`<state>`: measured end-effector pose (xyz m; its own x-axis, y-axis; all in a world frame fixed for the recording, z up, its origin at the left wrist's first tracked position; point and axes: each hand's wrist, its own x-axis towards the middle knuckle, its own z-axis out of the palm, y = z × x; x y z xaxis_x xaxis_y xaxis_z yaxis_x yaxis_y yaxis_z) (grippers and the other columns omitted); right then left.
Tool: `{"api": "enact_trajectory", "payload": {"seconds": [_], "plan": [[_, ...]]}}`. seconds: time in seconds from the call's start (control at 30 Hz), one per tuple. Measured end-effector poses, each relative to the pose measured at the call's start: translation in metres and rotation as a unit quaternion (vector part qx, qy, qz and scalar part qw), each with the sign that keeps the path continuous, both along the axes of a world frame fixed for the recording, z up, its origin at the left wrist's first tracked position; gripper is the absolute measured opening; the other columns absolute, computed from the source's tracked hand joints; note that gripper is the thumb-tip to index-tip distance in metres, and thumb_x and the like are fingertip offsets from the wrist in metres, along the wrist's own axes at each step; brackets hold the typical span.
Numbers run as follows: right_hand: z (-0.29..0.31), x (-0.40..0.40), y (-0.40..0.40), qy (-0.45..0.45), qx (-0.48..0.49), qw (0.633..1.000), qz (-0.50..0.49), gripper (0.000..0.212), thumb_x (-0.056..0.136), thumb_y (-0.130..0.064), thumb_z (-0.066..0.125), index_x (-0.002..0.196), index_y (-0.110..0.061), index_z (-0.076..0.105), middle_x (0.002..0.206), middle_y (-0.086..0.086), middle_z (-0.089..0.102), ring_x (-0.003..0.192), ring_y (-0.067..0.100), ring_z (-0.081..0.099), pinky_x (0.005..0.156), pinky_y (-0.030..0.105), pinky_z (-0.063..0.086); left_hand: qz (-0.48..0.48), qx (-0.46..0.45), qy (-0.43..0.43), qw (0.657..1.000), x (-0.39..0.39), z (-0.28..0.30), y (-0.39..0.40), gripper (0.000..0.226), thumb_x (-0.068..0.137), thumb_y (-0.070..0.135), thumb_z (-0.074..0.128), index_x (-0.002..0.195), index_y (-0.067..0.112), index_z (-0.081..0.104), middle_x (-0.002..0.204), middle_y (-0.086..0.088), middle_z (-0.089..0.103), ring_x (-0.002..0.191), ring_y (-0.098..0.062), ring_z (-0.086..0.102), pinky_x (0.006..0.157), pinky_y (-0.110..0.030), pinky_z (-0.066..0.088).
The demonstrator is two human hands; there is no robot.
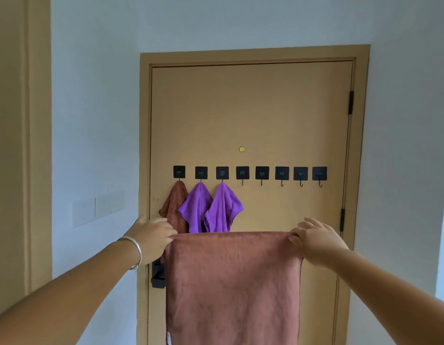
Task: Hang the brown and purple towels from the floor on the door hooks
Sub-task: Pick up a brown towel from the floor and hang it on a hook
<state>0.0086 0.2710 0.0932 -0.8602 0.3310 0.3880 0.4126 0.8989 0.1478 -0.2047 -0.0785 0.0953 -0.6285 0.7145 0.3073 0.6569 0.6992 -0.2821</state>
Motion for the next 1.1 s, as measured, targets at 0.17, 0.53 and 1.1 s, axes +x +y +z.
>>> {"api": "enact_trajectory", "payload": {"seconds": [0.17,0.53,1.1], "plan": [[0.002,-0.052,0.029,0.006,-0.001,0.999,-0.035,0.042,0.102,-0.043,0.024,0.136,-0.034,0.048,0.144,-0.006,0.044,0.145,0.02,0.018,0.116,0.038,0.021,-0.034,-0.01,0.022,0.999,-0.071,0.004,0.041,0.04,0.102,0.026,0.028,0.136,0.034,0.048,0.137,0.02,0.045,0.138,-0.006,0.023,0.116,-0.044,0.011],[0.01,-0.144,0.068,0.007,-0.007,0.994,-0.11,0.045,0.102,-0.046,0.022,0.134,-0.032,0.05,0.142,-0.006,0.046,0.144,0.02,0.022,0.116,0.04,0.022,-0.097,0.021,-0.012,0.995,-0.201,0.015,0.113,0.04,0.103,0.03,0.024,0.134,0.032,0.049,0.141,0.018,0.044,0.142,-0.006,0.02,0.117,-0.046,0.006],[0.029,-0.268,0.165,0.08,0.016,0.993,-0.089,0.041,0.102,-0.04,0.03,0.112,-0.02,0.065,0.122,-0.003,0.056,0.124,0.017,0.042,0.101,0.034,0.039,-0.132,0.182,-0.079,0.971,-0.286,0.029,0.206,0.034,0.102,0.017,0.036,0.122,0.015,0.063,0.138,0.003,0.05,0.123,-0.018,0.048,0.097,-0.027,0.035]]}}
